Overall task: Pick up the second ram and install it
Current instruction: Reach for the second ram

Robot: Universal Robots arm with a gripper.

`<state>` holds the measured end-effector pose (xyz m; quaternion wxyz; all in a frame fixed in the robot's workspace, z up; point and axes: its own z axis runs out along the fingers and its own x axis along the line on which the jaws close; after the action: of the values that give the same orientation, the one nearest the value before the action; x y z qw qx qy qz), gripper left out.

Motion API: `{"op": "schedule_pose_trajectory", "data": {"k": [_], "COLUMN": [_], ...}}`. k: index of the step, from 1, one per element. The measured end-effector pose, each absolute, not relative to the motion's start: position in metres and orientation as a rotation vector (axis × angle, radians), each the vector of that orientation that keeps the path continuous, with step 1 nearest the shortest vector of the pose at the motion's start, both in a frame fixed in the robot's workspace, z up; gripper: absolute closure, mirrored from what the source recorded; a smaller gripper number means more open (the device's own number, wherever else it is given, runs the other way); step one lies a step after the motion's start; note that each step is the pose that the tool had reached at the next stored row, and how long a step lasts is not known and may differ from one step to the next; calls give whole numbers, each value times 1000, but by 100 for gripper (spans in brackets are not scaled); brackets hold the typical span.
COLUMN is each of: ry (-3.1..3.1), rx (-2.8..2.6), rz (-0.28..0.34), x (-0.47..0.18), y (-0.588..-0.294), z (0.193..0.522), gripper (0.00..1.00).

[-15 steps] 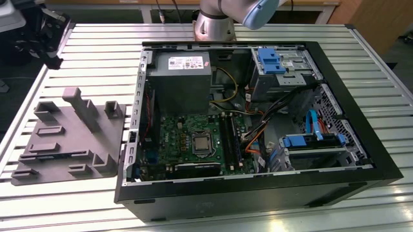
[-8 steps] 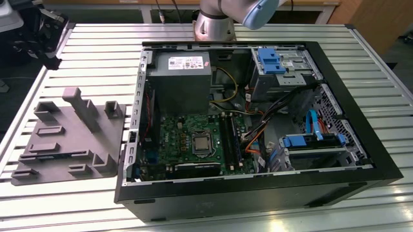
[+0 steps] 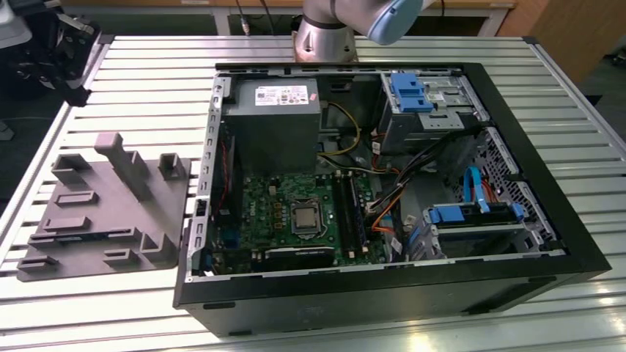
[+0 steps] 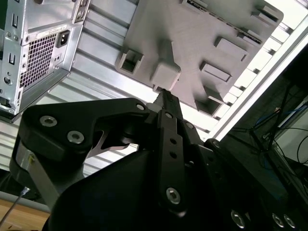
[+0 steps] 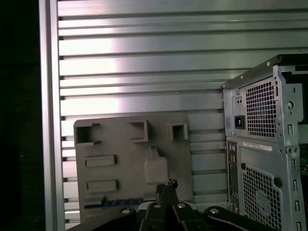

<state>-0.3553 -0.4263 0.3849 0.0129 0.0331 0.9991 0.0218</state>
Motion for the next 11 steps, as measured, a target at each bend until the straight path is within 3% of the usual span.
{"op": "schedule_pose_trajectory", "data": {"k": [11], "ry": [3113], "rx": [102], "rz": [68], "x": [-360], "y": [-427], "z": [385], "gripper": [89]}}
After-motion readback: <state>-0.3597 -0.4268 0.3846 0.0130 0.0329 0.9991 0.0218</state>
